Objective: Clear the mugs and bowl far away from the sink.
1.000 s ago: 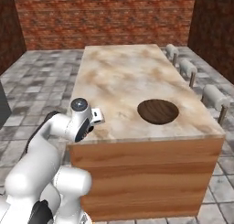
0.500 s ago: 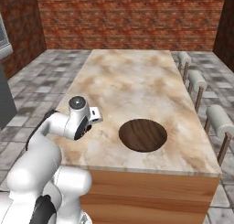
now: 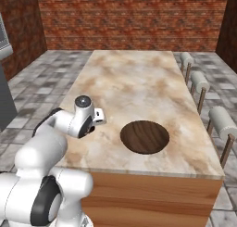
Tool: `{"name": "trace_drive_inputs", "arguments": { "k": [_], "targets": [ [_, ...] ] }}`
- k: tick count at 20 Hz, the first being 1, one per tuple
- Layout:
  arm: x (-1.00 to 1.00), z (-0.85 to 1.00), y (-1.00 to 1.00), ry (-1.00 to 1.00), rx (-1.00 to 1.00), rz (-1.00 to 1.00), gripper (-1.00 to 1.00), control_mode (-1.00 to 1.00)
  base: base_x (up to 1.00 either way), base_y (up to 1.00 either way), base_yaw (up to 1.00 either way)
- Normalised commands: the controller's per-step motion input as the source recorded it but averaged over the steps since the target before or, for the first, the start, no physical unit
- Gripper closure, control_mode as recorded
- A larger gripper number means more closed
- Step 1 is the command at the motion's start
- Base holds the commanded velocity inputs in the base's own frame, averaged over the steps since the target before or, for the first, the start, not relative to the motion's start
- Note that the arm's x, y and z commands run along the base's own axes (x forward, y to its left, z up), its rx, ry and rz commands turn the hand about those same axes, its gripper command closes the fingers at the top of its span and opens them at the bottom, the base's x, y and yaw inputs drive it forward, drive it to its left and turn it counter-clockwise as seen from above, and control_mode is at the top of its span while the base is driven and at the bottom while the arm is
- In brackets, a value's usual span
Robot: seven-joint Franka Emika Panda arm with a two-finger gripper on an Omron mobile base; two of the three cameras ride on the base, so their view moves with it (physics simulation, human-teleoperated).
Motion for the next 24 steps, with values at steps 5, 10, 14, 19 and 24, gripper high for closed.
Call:
{"name": "trace_drive_inputs", "arguments": {
  "k": [5, 10, 14, 19, 24],
  "targets": [
    [0.11, -0.26, 0.0, 0.0, 0.08, -0.15, 1.0, -1.0, 0.0, 0.0, 0.0],
    [0.34, -0.35, 0.0, 0.0, 0.01, -0.15, 1.0, -1.0, 0.0, 0.0, 0.0],
    [0.52, -0.25, 0.02, 0.0, 0.0, -0.14, 1.0, -1.0, 0.0, 0.0, 0.0],
    [0.62, -0.2, 0.0, 0.07, 0.0, -0.06, 1.0, -1.0, 0.0, 0.0, 0.0],
    [0.3, -0.26, 0.0, 0.14, 0.0, 0.0, 1.0, -1.0, 0.0, 0.0, 0.0]
  ]
}}
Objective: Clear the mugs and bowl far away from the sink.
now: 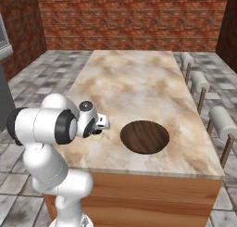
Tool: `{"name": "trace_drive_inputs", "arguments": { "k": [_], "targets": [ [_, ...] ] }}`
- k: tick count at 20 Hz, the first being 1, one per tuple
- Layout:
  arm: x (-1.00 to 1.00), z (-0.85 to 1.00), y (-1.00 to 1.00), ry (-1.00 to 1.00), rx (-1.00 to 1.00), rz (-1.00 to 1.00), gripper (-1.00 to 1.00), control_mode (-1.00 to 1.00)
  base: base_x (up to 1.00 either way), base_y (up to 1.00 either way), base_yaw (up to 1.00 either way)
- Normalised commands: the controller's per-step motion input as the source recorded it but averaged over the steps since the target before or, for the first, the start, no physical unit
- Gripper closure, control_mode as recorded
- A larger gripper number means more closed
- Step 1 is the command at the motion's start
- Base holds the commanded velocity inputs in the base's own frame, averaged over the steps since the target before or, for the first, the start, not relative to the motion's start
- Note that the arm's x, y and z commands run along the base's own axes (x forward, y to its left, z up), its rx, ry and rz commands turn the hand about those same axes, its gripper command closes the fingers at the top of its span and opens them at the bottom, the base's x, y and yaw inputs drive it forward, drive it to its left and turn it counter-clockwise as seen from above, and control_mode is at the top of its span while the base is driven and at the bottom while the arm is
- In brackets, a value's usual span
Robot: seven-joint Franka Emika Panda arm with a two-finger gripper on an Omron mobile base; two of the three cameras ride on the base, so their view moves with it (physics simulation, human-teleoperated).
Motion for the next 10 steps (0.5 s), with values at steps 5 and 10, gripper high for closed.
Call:
{"name": "trace_drive_inputs", "arguments": {
  "k": [5, 10],
  "targets": [
    [0.17, -0.32, 0.0, 0.14, 0.0, 0.0, 1.0, -1.0, 0.0, 0.0, 0.0],
    [0.06, -0.37, 0.0, 0.11, 0.0, 0.0, -1.0, -1.0, 0.0, 0.0, 0.0]
  ]
}}
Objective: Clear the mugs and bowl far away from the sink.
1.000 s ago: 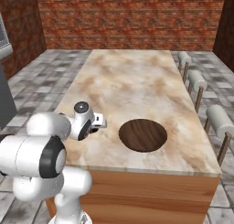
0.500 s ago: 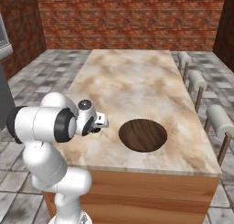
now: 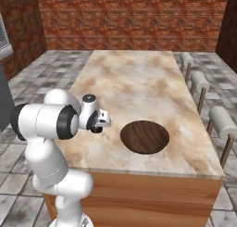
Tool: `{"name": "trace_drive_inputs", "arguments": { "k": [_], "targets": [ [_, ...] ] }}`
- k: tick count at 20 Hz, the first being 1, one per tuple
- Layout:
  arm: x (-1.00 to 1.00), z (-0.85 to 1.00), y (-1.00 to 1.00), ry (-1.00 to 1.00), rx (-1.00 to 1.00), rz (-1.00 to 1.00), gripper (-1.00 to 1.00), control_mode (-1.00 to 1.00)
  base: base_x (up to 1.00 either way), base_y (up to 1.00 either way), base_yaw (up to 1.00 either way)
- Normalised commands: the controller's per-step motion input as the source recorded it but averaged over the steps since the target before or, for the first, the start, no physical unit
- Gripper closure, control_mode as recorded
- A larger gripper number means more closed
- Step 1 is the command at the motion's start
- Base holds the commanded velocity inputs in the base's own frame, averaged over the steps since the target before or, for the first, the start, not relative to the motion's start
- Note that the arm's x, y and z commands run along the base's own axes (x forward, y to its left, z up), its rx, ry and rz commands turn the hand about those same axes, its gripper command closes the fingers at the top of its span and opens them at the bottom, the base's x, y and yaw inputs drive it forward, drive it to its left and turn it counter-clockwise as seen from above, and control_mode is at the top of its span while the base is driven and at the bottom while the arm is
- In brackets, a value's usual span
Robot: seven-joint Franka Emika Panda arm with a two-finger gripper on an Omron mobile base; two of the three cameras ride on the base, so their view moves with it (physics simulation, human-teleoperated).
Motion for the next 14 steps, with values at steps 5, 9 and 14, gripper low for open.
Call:
{"name": "trace_drive_inputs", "arguments": {
  "k": [5, 9, 14],
  "targets": [
    [0.01, 0.0, 0.0, 0.01, 0.0, 0.0, -1.0, -1.0, 0.0, 0.0, 0.0],
    [0.0, 0.0, 0.0, -0.01, 0.0, 0.0, -1.0, -1.0, 0.0, 0.0, 0.0],
    [-0.18, 0.13, 0.0, -0.08, 0.0, 0.0, -1.0, -1.0, 0.0, 0.0, 0.0]
  ]
}}
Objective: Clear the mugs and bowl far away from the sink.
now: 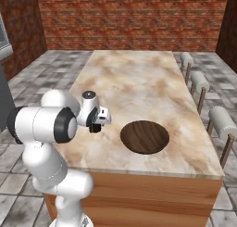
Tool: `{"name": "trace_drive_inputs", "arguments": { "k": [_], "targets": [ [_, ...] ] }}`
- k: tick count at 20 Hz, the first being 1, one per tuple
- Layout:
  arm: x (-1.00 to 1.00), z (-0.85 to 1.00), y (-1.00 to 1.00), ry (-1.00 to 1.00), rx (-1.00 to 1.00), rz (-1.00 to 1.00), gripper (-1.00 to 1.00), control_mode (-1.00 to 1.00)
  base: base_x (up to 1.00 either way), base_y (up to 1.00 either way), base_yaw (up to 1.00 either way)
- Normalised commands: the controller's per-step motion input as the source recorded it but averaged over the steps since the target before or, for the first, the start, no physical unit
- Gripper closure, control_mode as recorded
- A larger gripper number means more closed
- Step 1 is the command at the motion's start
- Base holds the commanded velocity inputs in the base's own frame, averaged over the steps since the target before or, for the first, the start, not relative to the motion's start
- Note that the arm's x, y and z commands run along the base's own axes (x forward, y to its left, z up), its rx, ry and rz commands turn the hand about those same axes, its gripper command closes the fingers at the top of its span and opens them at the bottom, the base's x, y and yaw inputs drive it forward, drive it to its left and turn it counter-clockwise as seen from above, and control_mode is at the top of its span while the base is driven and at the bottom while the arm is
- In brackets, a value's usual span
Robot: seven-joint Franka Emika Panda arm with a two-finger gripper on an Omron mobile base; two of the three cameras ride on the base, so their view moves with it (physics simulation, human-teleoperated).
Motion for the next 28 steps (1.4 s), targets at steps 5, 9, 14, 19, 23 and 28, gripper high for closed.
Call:
{"name": "trace_drive_inputs", "arguments": {
  "k": [5, 9, 14, 19, 23, 28],
  "targets": [
    [-0.38, 0.4, 0.0, -0.24, 0.0, 0.0, -1.0, -1.0, 0.0, 0.0, 0.0],
    [-0.48, 0.67, 0.0, -0.42, 0.0, 0.0, -1.0, -1.0, 0.0, 0.0, 0.0],
    [-0.67, 0.97, 0.04, -0.48, 0.0, -0.09, -1.0, -1.0, 0.0, 0.0, 0.0],
    [-0.67, 0.8, 0.01, -0.39, 0.0, -0.14, -1.0, 1.0, -0.19, 0.0, -0.09],
    [0.0, 0.0, 0.0, 0.0, 0.0, 0.0, -1.0, 1.0, -0.57, 0.24, -0.67],
    [0.0, 0.0, 0.0, 0.0, 0.0, 0.0, -1.0, 1.0, -0.02, 0.23, -0.97]
  ]
}}
